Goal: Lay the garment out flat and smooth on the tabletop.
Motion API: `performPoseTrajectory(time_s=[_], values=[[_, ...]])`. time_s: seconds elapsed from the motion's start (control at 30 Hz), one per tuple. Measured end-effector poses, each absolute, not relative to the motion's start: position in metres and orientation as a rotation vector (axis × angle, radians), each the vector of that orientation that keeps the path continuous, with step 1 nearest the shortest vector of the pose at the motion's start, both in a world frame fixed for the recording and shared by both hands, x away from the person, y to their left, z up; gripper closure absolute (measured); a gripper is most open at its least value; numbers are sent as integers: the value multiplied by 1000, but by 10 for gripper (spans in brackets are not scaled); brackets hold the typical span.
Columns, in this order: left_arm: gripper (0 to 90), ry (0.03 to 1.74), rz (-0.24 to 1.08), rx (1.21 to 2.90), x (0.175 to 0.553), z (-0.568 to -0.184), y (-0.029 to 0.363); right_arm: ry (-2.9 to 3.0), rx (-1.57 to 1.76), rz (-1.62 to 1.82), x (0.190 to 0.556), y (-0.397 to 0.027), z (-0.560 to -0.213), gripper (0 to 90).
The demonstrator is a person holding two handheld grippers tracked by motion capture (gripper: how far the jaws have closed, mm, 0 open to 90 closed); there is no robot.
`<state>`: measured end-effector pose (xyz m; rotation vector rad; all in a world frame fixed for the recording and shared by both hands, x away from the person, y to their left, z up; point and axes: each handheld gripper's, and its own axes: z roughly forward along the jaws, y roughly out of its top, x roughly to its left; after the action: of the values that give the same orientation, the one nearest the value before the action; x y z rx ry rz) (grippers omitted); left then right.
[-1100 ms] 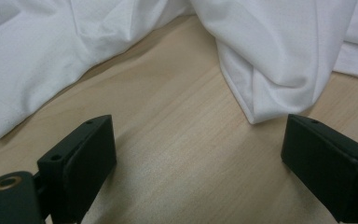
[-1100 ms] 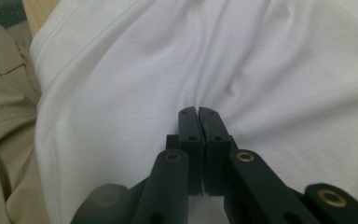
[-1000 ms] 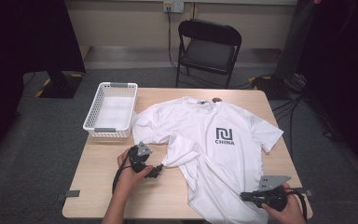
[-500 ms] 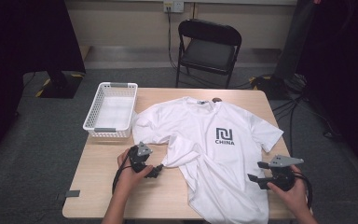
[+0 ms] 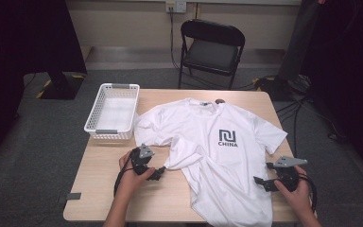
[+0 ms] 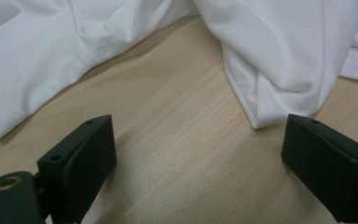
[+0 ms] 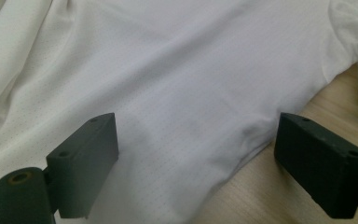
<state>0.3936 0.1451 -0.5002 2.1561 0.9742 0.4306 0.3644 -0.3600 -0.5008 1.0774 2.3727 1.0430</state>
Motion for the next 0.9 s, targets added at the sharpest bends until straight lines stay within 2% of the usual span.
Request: performPoseTrajectory(time_s=[0.2,0.47,0.5,0.77,0.8,0.9], values=[[102,954,415,2155,392,-500,145,2372,1077,1043,364,-360,-501,123],[171,748,401,2183,381,-493,138,2373,1077,1043,364,-360,-501,124],[258,727,410,2176,381,-492,135,2373,1077,1043,364,-360,-501,124],[513,651,420,2216,385,-496,114,2373,1077,1044,364,-360,-501,124],[633,656,383,2220,385,-495,112,2372,1077,1044,364,-360,-501,123],[817,681,340,2218,382,-489,111,2373,1077,1043,364,-360,-501,124]])
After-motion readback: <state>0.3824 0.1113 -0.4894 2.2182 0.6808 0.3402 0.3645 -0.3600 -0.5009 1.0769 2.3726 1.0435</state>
